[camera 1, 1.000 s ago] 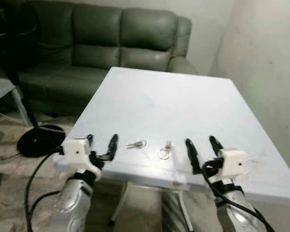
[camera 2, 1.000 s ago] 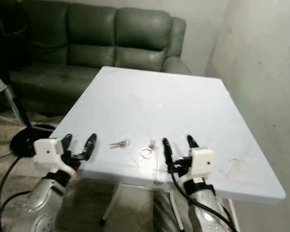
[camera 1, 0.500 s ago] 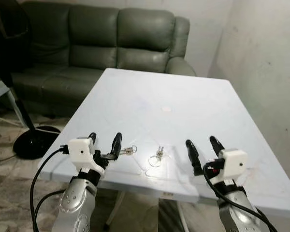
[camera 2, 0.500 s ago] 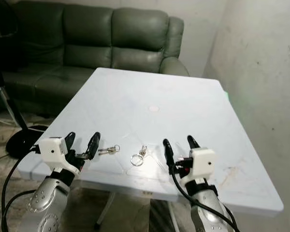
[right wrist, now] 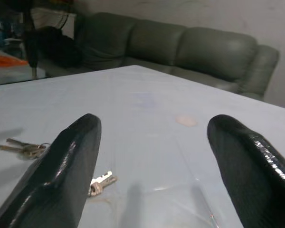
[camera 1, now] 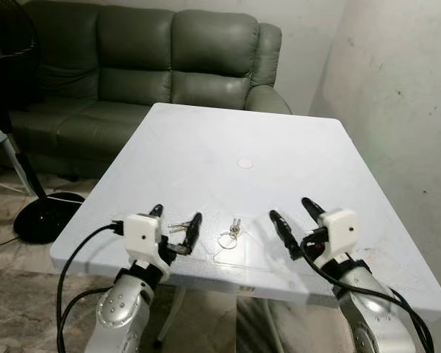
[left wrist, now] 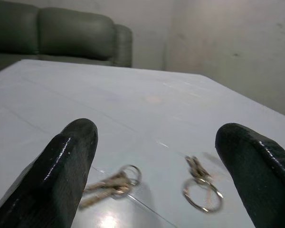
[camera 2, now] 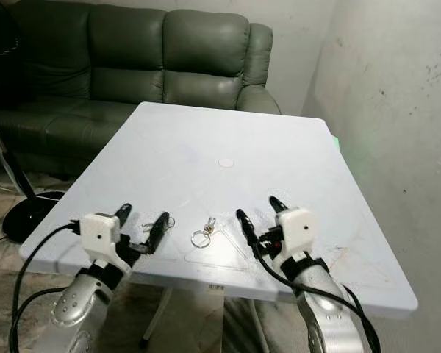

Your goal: Hang keys on a hook

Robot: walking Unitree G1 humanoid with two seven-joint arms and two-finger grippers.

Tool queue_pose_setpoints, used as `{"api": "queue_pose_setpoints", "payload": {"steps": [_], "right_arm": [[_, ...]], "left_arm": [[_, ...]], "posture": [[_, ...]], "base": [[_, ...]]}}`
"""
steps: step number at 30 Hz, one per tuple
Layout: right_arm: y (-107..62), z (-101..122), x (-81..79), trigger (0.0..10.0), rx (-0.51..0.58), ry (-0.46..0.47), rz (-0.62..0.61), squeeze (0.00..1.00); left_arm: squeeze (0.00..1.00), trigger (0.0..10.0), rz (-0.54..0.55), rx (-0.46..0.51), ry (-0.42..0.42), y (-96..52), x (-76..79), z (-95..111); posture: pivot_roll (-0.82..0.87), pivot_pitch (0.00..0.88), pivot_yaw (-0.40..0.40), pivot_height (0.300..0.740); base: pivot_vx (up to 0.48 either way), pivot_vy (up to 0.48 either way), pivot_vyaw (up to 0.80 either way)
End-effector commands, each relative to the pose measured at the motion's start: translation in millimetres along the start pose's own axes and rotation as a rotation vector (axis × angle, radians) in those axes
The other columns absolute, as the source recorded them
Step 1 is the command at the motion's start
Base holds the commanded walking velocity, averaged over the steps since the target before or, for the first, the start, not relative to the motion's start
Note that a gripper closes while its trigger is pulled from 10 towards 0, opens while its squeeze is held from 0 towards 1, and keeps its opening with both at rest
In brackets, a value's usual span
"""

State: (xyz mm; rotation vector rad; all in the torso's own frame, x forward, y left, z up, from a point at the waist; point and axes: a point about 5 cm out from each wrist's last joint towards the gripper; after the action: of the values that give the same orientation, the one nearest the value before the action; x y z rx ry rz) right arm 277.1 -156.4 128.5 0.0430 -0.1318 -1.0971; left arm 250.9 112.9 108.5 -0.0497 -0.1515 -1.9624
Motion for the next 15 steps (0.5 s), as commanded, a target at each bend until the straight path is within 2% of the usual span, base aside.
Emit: {"api": "queue_pose_setpoints", "payload": {"steps": [1,9,15], "right_arm": [[3.6,-2,0.4,10.0,-0.025,0.017,0.029,0.0],[22.2,0,-6.4,10.0,-0.038,-0.002,0.153,0.0],[35.1,-7,-4.3,10.0,-0.111,-0.018,0.141,0.0]], "left_arm": [[0.0,10.0,-0.027,-0.009,0.018,-0.7,4.1,-2],[0.0,10.0,-0.051,-0.016,0.01,-1.1,11.7,-5],[0.0,10.0,-0.057,-0.016,0.012,-0.4,14.4,-4]], "posture": [[0.01,0.003,-0.06,0.74],[0.01,0.013,-0.066,0.74],[0.01,0.011,-0.071,0.74]], "base": [[0.0,0.0,0.0],[0.0,0.0,0.0],[0.0,0.0,0.0]]}}
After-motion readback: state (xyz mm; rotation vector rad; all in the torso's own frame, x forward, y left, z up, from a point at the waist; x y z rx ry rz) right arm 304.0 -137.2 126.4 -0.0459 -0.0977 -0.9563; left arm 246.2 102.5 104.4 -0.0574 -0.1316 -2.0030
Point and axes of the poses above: a point about 5 cm out from each wrist's last joint towards the gripper, its own y axis pointing out of the wrist towards the gripper, its own z axis along the axis of the wrist's last joint, x = y × z
